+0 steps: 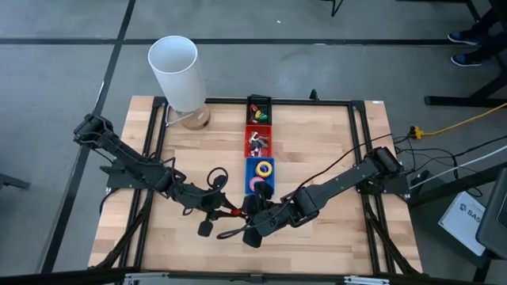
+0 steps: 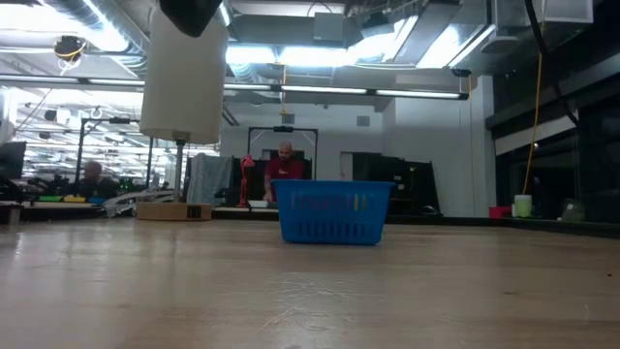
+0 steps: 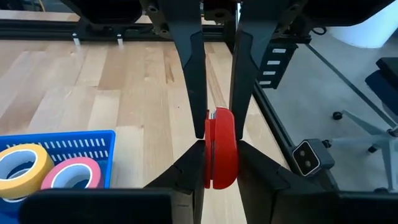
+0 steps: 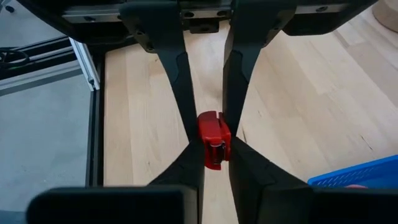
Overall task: Pick and place Stapler, Stapler remover, tape
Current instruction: Put the red stapler into the black bin
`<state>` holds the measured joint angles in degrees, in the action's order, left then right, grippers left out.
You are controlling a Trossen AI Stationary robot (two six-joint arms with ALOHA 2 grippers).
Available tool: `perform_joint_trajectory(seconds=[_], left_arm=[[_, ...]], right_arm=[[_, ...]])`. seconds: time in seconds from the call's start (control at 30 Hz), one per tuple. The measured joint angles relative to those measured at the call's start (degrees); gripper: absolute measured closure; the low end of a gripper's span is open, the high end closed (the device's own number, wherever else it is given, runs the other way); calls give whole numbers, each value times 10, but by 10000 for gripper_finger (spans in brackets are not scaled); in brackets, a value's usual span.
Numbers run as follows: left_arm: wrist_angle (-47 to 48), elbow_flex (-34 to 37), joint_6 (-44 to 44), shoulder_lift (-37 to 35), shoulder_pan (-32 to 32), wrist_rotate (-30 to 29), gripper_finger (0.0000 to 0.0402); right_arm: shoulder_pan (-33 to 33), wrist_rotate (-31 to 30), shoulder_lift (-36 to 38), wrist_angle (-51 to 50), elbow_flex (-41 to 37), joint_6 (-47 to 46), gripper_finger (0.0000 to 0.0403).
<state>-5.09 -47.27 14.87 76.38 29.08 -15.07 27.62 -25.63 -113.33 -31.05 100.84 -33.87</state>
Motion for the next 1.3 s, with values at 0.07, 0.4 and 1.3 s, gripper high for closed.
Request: perform_joint_trajectory(seconds=[0.07, 0.4, 1.3], left_arm=[[-1, 0, 1, 0, 0, -1, 329], [22, 0, 36, 0, -1, -47, 266], [188, 0, -23, -192, -34, -120, 225]], right_arm=[[0, 0, 0, -2, 0, -2, 355], [-10, 14, 1, -20, 1, -2, 355], [-259, 121, 0, -193, 1, 156, 355]])
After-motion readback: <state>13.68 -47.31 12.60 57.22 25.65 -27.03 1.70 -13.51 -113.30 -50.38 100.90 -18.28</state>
